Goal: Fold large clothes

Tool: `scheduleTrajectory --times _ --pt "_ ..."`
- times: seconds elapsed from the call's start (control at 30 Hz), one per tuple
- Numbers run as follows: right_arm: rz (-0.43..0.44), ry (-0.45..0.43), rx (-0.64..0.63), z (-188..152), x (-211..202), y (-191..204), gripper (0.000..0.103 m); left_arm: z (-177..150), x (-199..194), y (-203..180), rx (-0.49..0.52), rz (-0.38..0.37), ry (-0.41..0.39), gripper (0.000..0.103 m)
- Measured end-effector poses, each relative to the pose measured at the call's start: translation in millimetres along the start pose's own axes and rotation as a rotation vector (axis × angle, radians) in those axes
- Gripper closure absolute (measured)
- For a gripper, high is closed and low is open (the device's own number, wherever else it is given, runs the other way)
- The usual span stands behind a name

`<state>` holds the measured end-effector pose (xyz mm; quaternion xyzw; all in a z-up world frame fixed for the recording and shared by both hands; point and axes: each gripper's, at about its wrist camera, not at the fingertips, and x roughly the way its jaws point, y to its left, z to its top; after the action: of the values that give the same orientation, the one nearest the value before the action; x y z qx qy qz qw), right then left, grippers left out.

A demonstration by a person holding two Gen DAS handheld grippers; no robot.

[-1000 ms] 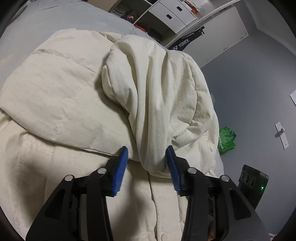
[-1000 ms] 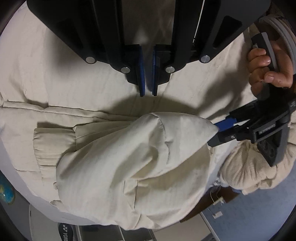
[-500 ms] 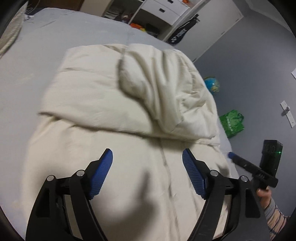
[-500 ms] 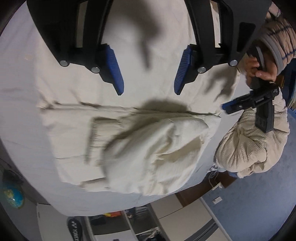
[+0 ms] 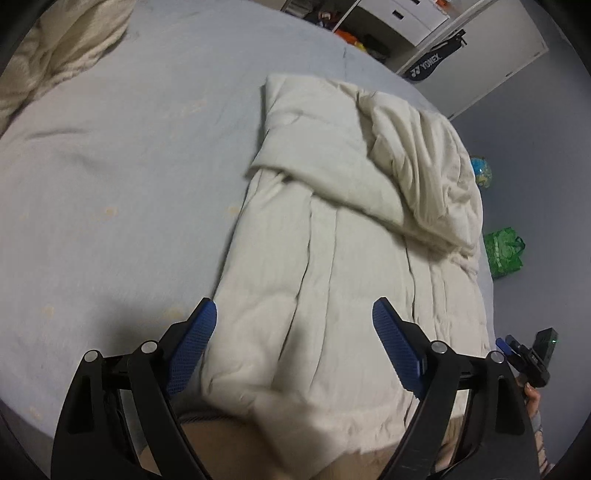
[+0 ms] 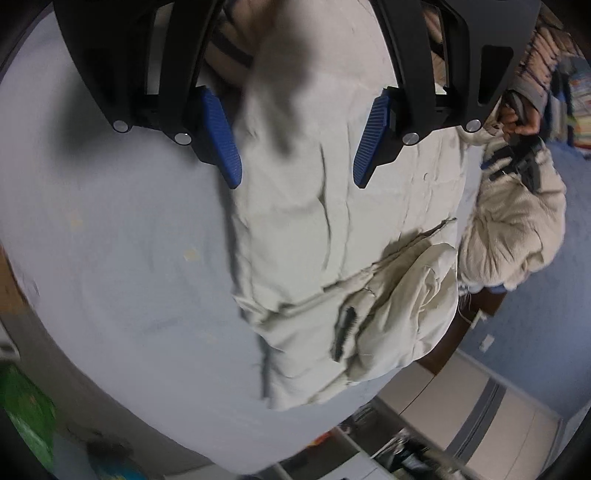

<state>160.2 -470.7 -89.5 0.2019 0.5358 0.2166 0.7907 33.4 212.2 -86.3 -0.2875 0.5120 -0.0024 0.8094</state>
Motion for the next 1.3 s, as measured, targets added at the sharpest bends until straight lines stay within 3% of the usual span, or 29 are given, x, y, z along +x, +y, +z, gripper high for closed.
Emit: scheduleTrajectory --times 0.17,0.33,0.57,0.6,0.67,0.73,0.83,1.13,1.23,1.3 --pt "0.062 0.063 0.099 -21 1 -25 0.043 -14 5 4 0.013 0.007 0.088 0.020" --pt "0.147 0.103 0.174 -39 6 -41 0.043 -21 16 17 -0.047 -0.019 0.186 0.020" --pt "0.216 0.161 0.132 -43 18 -25 0.044 -24 34 19 -0.069 -0.041 0.299 0.022" --pt "0.216 0.165 0.120 -43 19 -22 0.046 -24 37 20 -0.075 -0.040 0.315 0.024" --pt "0.212 0.168 0.093 -43 22 -17 0.067 -22 40 21 -0.081 -0.031 0.338 0.035" --pt "0.199 0.166 0.067 -42 22 -12 0.073 -23 38 20 -0.061 -0.020 0.354 0.044" --pt "0.186 0.164 0.034 -41 20 -6 0.074 -26 30 15 -0.008 -0.009 0.365 0.049" --pt "0.168 0.181 0.011 -48 14 -11 0.074 -28 22 22 -0.031 -0.026 0.356 0.049" --pt "0.177 0.176 -0.006 -49 13 -8 0.081 -28 22 15 -0.015 -0.049 0.371 0.060" --pt "0.198 0.156 -0.027 -49 9 -3 0.087 -28 21 9 -0.010 -0.083 0.373 0.079"
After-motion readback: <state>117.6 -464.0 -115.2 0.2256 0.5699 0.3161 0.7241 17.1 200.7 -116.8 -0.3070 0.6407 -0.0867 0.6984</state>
